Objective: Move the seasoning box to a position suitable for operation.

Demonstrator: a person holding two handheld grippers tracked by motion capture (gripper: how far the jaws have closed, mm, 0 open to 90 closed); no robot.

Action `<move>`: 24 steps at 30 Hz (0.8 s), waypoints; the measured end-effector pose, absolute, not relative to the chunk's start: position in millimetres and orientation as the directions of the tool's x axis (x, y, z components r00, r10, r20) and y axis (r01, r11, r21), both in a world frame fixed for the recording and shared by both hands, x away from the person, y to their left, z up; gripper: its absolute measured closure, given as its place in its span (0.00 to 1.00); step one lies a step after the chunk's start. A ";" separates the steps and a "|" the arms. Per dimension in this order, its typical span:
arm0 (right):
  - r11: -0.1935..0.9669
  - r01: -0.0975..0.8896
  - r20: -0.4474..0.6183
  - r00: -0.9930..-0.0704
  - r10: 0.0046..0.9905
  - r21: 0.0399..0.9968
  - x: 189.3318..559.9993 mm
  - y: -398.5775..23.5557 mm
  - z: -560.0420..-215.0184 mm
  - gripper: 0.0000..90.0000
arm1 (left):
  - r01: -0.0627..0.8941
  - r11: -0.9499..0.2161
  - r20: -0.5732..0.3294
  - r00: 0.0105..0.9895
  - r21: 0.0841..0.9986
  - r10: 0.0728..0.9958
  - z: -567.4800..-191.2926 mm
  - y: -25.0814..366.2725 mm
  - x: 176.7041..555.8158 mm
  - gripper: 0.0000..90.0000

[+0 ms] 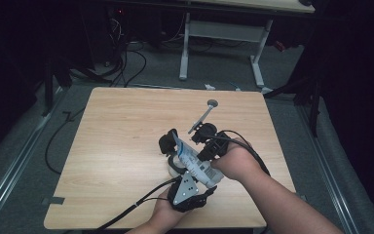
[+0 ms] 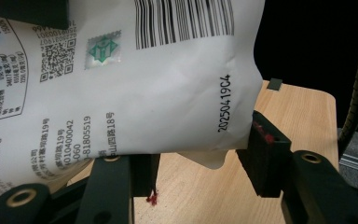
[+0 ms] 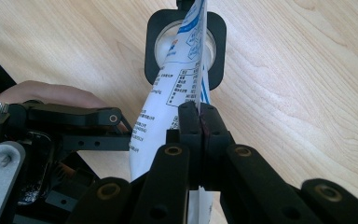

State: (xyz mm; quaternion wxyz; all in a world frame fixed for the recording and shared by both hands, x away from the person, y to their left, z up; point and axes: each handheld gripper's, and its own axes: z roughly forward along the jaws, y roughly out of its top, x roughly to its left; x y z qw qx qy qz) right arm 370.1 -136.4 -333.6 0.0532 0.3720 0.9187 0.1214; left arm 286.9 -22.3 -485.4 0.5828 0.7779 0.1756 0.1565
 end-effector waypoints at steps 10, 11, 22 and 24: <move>0.695 0.668 -0.014 -0.718 0.696 0.265 370.3 -136.7 -332.7 1.00 | 0.090 -0.253 0.037 0.889 0.963 0.457 -485.1 -23.1 287.5 0.58; 0.695 0.668 -0.013 -0.718 0.696 0.265 370.3 -136.8 -332.8 1.00 | 0.091 -0.252 0.036 0.889 0.963 0.456 -485.1 -23.3 287.3 0.58; 0.701 0.662 -0.020 -0.723 0.691 0.265 371.3 -135.9 -331.8 1.00 | 0.094 -0.245 0.031 0.888 0.965 0.459 -484.4 -23.1 288.0 0.58; 0.698 0.666 -0.019 -0.720 0.694 0.264 371.4 -135.2 -331.7 1.00 | 0.094 -0.244 0.030 0.888 0.965 0.460 -484.3 -23.0 288.1 0.58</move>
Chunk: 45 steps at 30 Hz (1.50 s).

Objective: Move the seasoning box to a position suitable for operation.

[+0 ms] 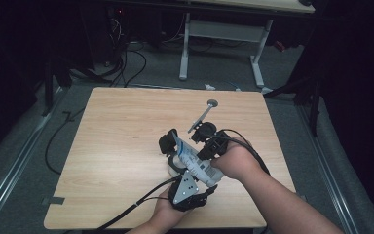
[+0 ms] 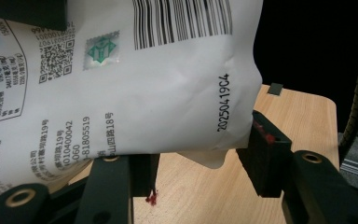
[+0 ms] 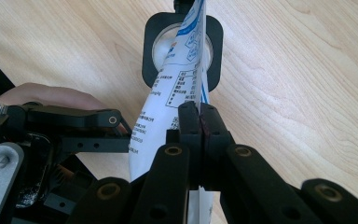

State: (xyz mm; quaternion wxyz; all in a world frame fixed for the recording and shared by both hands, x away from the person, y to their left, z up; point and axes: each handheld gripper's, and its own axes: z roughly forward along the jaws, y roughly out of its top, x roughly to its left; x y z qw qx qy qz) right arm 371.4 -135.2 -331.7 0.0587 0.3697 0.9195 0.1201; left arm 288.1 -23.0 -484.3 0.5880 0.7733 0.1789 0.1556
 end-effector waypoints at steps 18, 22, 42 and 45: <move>0.701 0.661 -0.021 -0.723 0.690 0.267 371.4 -132.5 -331.0 1.00 | 0.086 -0.243 0.039 0.884 0.966 0.466 -483.5 -22.1 287.7 0.58; 0.701 0.662 -0.022 -0.722 0.691 0.266 371.4 -131.9 -330.4 1.00 | 0.085 -0.240 0.038 0.883 0.967 0.467 -483.2 -21.9 287.9 0.58; 0.707 0.657 -0.026 -0.728 0.685 0.262 373.5 -132.5 -330.3 1.00 | 0.085 -0.239 0.037 0.884 0.967 0.466 -481.9 -23.0 289.0 0.58; 0.706 0.657 -0.026 -0.727 0.686 0.263 373.2 -132.7 -330.0 1.00 | 0.084 -0.238 0.038 0.884 0.968 0.466 -481.8 -23.1 289.0 0.58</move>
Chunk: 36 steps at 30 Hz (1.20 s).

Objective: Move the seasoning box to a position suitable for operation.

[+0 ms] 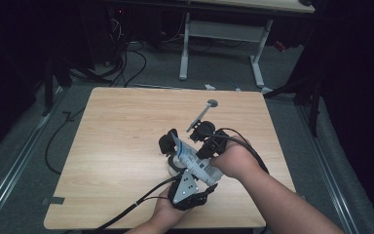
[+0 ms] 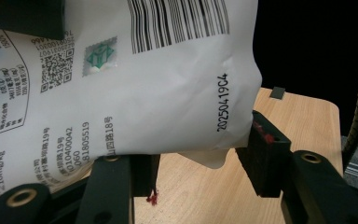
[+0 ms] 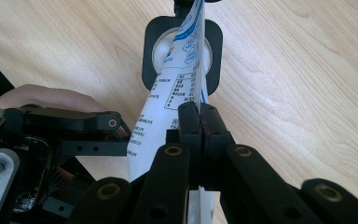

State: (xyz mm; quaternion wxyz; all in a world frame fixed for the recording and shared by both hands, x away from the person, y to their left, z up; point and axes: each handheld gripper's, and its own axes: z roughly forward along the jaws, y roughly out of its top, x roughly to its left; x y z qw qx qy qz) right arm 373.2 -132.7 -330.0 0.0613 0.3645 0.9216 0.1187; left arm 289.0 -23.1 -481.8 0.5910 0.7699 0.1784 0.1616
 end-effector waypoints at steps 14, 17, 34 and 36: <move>0.709 0.653 -0.032 -0.729 0.683 0.267 373.5 -132.4 -328.0 1.00 | 0.081 -0.231 0.037 0.883 0.970 0.468 -480.2 -23.1 289.6 0.58; 0.709 0.652 -0.034 -0.729 0.683 0.267 373.3 -132.1 -328.1 1.00 | 0.081 -0.230 0.037 0.883 0.970 0.468 -480.2 -23.1 289.2 0.58; 0.710 0.650 -0.033 -0.731 0.682 0.271 372.7 -131.3 -328.0 1.00 | 0.076 -0.231 0.042 0.882 0.970 0.469 -479.5 -22.3 288.9 0.58; 0.709 0.651 -0.034 -0.730 0.683 0.271 372.7 -131.5 -328.2 1.00 | 0.076 -0.230 0.042 0.883 0.970 0.468 -479.6 -22.4 288.9 0.58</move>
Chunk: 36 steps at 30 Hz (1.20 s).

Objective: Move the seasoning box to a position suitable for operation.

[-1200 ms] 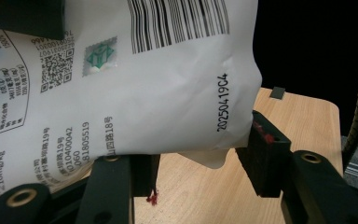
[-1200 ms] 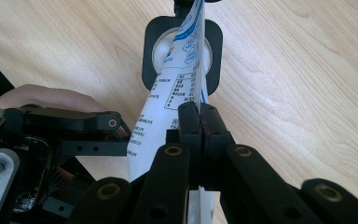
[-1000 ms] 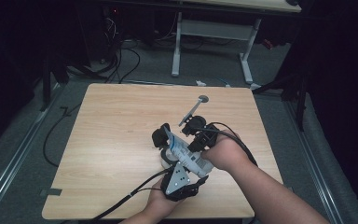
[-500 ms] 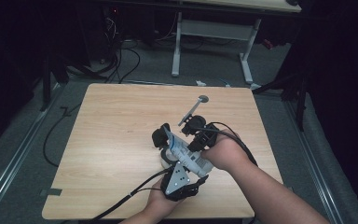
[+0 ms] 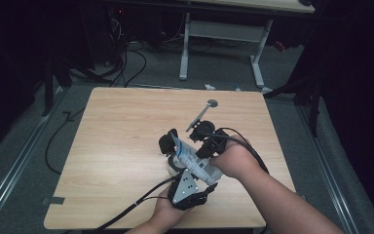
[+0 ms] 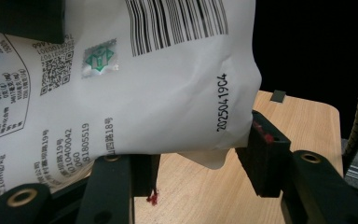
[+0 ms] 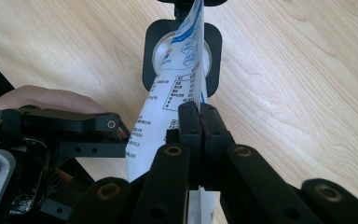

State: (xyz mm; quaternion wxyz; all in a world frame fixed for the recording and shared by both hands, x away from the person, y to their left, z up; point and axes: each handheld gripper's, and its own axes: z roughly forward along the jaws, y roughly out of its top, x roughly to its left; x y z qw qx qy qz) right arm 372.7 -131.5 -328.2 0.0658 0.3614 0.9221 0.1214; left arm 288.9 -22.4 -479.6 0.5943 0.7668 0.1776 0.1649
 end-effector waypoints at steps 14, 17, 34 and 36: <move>0.709 0.650 -0.033 -0.730 0.683 0.274 372.8 -131.4 -327.8 1.00 | 0.076 -0.225 0.040 0.881 0.971 0.471 -478.8 -22.2 289.1 0.58; 0.707 0.653 -0.035 -0.728 0.685 0.271 373.1 -130.8 -327.7 1.00 | 0.078 -0.223 0.038 0.881 0.972 0.472 -478.7 -22.1 289.4 0.58; 0.712 0.648 -0.036 -0.732 0.680 0.271 374.4 -129.5 -328.1 1.00 | 0.079 -0.217 0.034 0.881 0.973 0.472 -478.2 -22.0 290.1 0.58; 0.713 0.648 -0.039 -0.732 0.680 0.268 374.4 -129.4 -328.2 1.00 | 0.078 -0.217 0.034 0.881 0.973 0.472 -478.4 -22.1 290.1 0.59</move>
